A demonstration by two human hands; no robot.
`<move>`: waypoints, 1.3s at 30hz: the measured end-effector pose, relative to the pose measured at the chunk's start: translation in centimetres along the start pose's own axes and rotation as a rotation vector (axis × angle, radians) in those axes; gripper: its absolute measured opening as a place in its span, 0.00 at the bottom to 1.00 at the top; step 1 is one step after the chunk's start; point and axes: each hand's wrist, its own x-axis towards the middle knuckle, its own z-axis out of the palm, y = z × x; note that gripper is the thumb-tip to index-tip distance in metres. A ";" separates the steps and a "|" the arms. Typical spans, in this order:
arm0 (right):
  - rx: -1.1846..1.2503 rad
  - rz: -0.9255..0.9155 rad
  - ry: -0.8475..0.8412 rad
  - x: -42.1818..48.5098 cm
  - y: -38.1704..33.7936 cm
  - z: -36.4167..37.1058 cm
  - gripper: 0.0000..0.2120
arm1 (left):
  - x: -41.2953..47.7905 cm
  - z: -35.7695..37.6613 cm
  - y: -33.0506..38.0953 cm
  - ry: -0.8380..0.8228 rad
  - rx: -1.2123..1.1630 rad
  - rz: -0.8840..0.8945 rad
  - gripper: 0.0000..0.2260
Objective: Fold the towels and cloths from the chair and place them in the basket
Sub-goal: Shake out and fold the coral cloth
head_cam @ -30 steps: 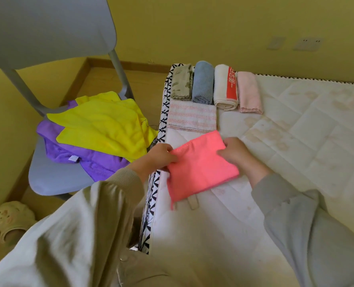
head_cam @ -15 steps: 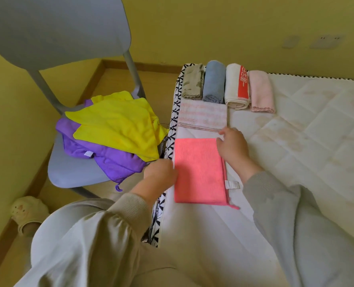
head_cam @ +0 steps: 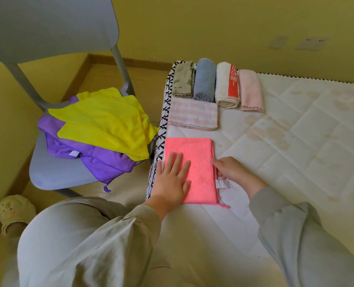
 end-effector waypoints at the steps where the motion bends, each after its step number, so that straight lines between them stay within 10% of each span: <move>1: -0.022 0.004 -0.028 -0.3 -0.1 -0.3 0.23 | -0.2 0.0 -0.1 0.021 0.012 0.049 0.33; 7: -0.469 -0.045 -0.213 -1.2 1.0 -2.1 0.20 | -0.8 0.8 0.7 0.049 0.115 0.354 0.29; 14: 0.114 -0.116 -0.282 -2.3 1.6 -2.1 0.13 | -0.8 0.0 1.0 0.027 -0.102 0.330 0.29; 19: 0.187 -0.085 -0.184 -2.3 2.4 -0.1 0.12 | -0.3 -0.6 0.0 0.342 -0.271 0.348 0.15; 27: 0.092 -0.065 0.147 -1.8 1.8 2.3 0.19 | 0.1 -0.7 -1.7 0.461 -0.574 -0.172 0.14; 32: 0.027 -0.021 0.123 -1.5 0.7 2.1 0.28 | 0.4 -2.5 -1.7 0.346 -1.087 -0.541 0.23; 39: 0.093 0.020 0.013 -0.5 -0.4 1.4 0.17 | 1.5 -4.4 -2.2 0.182 -1.325 -0.703 0.10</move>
